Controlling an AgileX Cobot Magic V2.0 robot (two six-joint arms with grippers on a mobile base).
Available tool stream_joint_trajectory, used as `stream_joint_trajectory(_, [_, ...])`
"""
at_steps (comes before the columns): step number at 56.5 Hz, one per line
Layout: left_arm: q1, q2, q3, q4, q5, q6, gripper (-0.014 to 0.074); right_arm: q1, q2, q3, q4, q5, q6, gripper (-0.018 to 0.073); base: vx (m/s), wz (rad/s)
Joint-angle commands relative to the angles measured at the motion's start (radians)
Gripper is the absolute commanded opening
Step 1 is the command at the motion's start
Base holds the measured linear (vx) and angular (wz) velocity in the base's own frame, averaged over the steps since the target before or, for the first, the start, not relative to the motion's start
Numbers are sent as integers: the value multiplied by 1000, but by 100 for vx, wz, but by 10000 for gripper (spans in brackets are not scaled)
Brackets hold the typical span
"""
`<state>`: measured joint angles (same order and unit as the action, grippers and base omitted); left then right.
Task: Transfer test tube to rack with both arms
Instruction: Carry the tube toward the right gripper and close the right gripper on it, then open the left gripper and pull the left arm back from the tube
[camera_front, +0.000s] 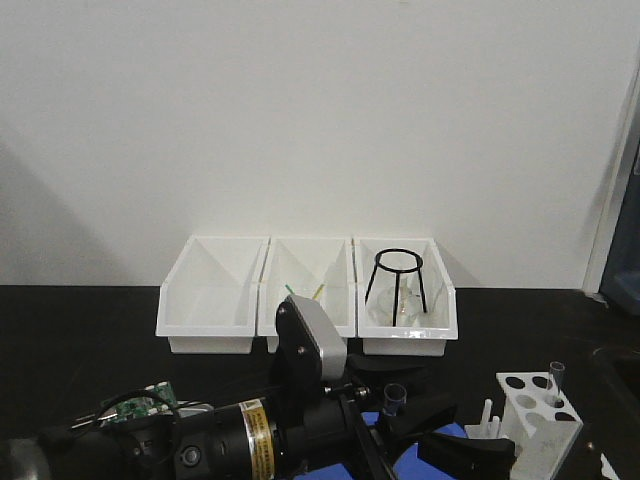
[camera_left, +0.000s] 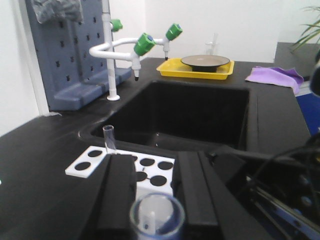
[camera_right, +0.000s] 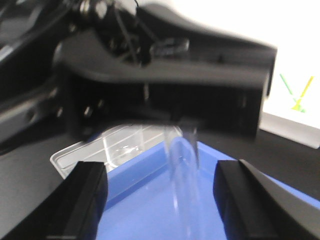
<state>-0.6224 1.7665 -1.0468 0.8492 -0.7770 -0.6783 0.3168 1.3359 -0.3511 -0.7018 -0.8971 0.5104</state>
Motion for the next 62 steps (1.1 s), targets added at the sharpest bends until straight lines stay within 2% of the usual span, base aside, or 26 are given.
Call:
stream_joint_trajectory(1, [-20, -47, -33, -43, -38, -8, -8, -2, -18, -31, 49, -88, -46, 502, 0, 0])
stream_joint_trajectory(12, [-36, -47, -33, -43, -8, -9, -8, -2, -18, -31, 72, -87, -55, 502, 0, 0])
stream_joint_trajectory(18, [-44, -47, -33, -42, -8, -37, -8, -2, -18, -31, 71, -87, -55, 488, 0, 0])
stream_joint_trajectory(35, [-47, -47, -33, -34, -38, -62, -8, -2, -18, -31, 71, -97, -54, 368, 0, 0])
stream_joint_trajectory(55, [-74, -47, -33, -30, -34, -83, -8, -2, -18, -31, 67, -113, -54, 310, 0, 0])
stream_joint_trajectory(62, [-74, -47, -33, -34, -24, -83, -8, -2, -18, -31, 68, -113, -54, 251, 0, 0])
